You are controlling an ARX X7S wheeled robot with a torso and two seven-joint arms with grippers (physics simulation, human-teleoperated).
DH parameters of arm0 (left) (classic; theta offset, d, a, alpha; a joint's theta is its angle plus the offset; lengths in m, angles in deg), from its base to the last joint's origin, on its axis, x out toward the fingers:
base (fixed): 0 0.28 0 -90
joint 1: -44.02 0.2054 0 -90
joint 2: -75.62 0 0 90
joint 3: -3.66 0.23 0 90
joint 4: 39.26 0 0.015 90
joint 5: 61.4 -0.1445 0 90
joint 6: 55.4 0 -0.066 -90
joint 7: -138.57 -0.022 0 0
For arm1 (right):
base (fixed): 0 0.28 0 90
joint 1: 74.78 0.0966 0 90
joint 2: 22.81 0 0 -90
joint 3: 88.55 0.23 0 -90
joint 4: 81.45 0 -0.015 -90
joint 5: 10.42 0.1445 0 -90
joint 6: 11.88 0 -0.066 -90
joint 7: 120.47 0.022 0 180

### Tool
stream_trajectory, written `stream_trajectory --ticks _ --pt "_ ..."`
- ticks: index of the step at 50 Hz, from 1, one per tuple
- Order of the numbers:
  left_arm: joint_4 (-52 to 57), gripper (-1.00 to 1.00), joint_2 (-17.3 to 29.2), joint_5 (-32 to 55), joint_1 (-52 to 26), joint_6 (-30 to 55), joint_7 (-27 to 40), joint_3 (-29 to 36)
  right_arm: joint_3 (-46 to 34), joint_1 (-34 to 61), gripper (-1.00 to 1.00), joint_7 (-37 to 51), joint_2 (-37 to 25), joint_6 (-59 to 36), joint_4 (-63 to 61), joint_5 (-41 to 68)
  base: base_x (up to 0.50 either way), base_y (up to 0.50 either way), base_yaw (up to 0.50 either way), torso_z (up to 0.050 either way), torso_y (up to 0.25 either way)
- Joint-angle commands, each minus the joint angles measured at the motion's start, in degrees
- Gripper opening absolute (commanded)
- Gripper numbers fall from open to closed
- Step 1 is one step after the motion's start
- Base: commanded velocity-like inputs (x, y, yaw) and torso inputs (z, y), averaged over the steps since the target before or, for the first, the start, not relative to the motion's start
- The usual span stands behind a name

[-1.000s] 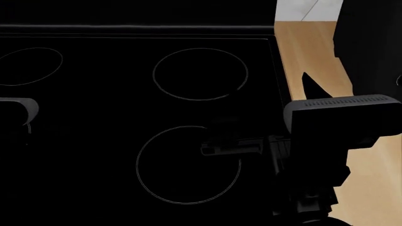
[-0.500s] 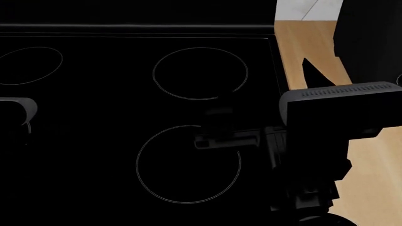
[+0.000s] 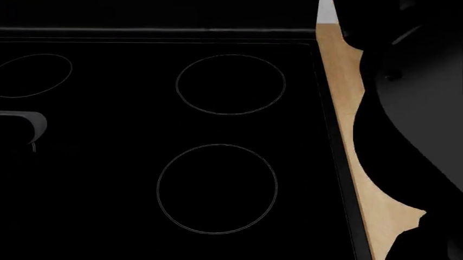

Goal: Press the start button on the microwave

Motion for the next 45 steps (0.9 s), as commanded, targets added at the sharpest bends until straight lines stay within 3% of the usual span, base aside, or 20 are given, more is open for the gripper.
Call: stream_trajectory --ticks 1,19,45 --pt "-0.62 1.0 0.13 0.36 -0.45 -0.45 0.19 0.69 -1.65 16.48 -1.0 3.61 -1.41 -0.12 11.8 7.65 0.0 0.0 0.0 0.0 0.0" --pt "-0.54 1.0 0.9 1.6 0.58 -1.49 0.04 -0.06 -16.68 23.49 -1.0 -6.89 -2.84 20.1 30.58 -6.32 0.0 0.0 0.0 0.0 0.0" --pt "0.14 1.0 1.87 2.53 2.07 -2.26 0.43 0.19 -24.89 27.08 -1.0 -14.91 2.0 37.67 56.83 -16.17 0.0 0.0 0.0 0.0 0.0"
